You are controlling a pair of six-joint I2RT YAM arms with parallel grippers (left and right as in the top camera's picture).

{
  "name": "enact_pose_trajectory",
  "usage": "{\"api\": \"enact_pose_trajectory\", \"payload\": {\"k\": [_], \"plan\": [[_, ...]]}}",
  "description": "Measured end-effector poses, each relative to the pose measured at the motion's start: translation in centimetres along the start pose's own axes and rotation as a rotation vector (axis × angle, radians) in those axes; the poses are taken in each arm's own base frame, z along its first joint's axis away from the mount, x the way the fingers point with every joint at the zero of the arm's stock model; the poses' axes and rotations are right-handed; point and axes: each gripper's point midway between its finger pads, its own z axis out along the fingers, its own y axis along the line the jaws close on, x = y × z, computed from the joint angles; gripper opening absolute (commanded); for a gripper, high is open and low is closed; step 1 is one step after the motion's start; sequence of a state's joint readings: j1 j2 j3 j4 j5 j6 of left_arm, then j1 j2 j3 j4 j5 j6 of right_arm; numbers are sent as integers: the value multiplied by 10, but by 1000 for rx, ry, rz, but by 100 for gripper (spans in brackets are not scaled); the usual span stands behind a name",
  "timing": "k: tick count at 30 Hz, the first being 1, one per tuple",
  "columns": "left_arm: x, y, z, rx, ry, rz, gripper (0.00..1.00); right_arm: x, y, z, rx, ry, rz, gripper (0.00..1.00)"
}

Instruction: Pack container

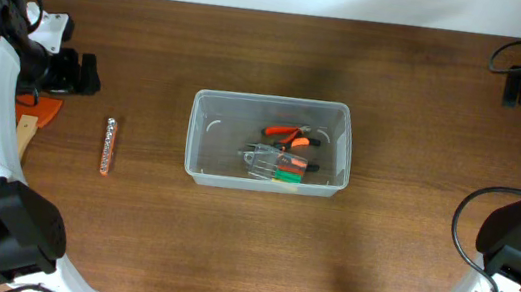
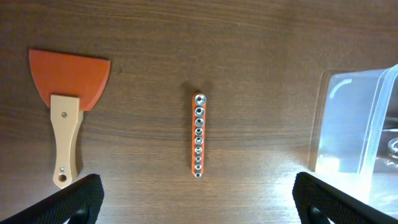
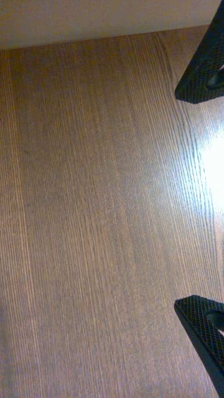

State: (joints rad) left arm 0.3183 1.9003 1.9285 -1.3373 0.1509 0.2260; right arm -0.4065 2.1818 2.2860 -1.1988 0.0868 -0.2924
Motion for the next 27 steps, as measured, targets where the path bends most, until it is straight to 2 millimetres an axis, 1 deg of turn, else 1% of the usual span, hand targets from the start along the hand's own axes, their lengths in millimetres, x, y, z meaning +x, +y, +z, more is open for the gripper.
{"api": "enact_pose_trajectory", "payload": {"k": [6, 9, 12, 15, 18, 21, 25, 27], "plan": [[2, 0, 2, 1, 10, 55, 99, 0, 0, 0, 0, 0, 0, 99], [2, -1, 11, 9, 31, 64, 99, 0, 0, 0, 0, 0, 0, 99], [3, -8, 30, 25, 77, 79, 99, 0, 0, 0, 0, 0, 0, 99], [4, -23, 54, 45, 131, 118, 99, 0, 0, 0, 0, 0, 0, 99], [0, -38, 73, 57, 147, 157, 99, 0, 0, 0, 0, 0, 0, 99], [-4, -46, 78, 59, 141, 179, 99, 0, 0, 0, 0, 0, 0, 99], [-3, -47, 78, 60, 146, 180, 99, 0, 0, 0, 0, 0, 0, 99], [2, -46, 77, 55, 164, 179, 99, 0, 0, 0, 0, 0, 0, 99]]}}
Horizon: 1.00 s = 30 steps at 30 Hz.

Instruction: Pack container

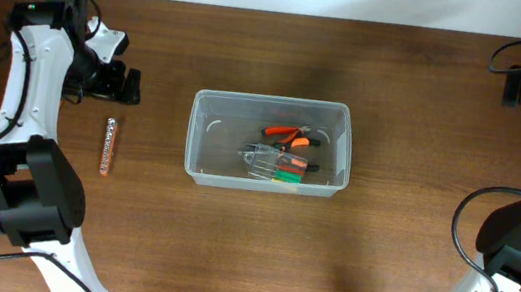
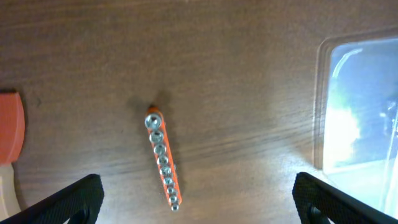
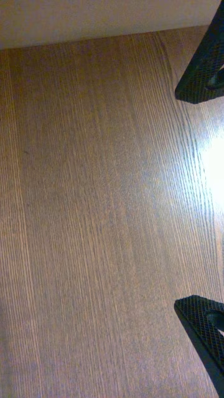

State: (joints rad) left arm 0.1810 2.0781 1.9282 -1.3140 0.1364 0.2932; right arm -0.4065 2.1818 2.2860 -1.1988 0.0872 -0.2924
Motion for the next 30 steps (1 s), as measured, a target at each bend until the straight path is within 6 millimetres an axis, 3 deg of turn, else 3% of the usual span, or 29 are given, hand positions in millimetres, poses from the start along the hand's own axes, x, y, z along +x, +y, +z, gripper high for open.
{"api": "enact_pose_trajectory", "payload": {"k": [13, 23, 30], "plan": [[63, 16, -10, 7, 227, -90, 99, 0, 0, 0, 0, 0, 0, 99], [77, 15, -15, 66, 268, -135, 99, 0, 0, 0, 0, 0, 0, 99], [76, 11, -23, 74, 242, -134, 99, 0, 0, 0, 0, 0, 0, 99]]}}
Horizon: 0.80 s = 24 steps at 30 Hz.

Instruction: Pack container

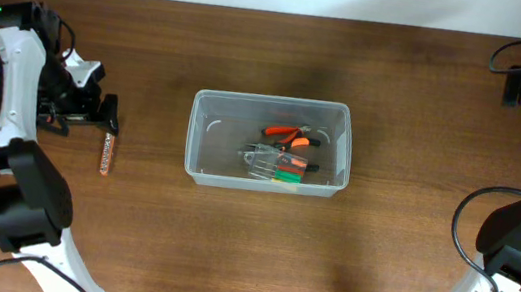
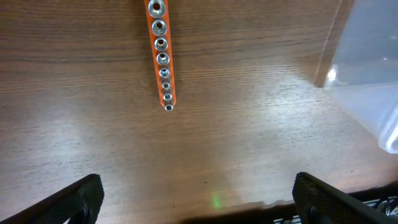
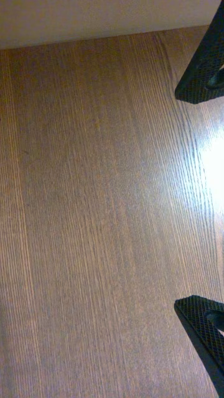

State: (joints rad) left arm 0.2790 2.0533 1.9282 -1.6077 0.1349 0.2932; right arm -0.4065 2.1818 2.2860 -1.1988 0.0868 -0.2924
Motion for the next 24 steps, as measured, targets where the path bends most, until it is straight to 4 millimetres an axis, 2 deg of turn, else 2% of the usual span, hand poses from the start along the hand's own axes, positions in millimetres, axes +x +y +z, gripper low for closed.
{"api": "enact_pose_trajectory", "payload": {"k": [7, 9, 12, 18, 24], "plan": [[3, -10, -55, -57, -207, 30, 99, 0, 0, 0, 0, 0, 0, 99], [7, -12, -63, -63, -237, 34, 99, 0, 0, 0, 0, 0, 0, 99], [6, -11, -56, -63, -239, 35, 99, 0, 0, 0, 0, 0, 0, 99], [0, -4, -24, -56, -213, 28, 99, 0, 0, 0, 0, 0, 0, 99], [-5, 8, -24, -73, -242, 10, 99, 0, 0, 0, 0, 0, 0, 99]]}}
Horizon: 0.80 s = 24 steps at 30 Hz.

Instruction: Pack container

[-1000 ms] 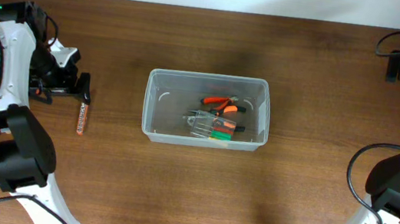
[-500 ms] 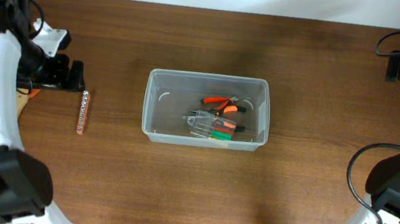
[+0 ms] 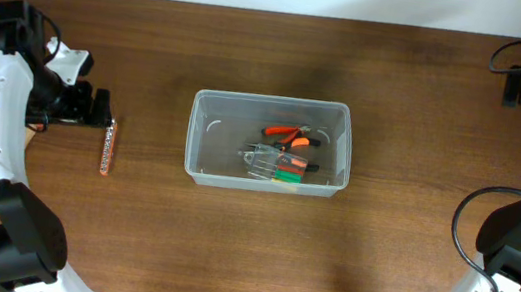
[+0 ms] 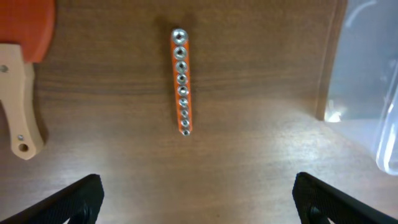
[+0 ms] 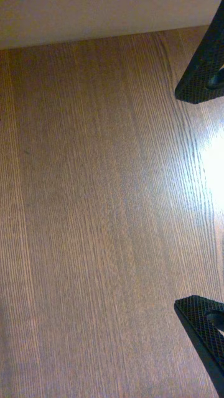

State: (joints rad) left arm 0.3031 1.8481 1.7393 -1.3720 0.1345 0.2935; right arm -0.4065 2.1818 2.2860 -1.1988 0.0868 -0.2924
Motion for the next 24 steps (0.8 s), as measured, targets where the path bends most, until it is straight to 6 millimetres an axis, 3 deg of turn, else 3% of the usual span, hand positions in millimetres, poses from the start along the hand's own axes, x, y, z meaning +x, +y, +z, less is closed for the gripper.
{"api": "enact_pose_trajectory", "payload": {"k": [13, 24], "plan": [[-7, 4, 1, -9, -29, 0, 99, 0, 0, 0, 0, 0, 0, 99], [3, 7, 34, -7, 0, -4, 99, 0, 0, 0, 0, 0, 0, 99]]}}
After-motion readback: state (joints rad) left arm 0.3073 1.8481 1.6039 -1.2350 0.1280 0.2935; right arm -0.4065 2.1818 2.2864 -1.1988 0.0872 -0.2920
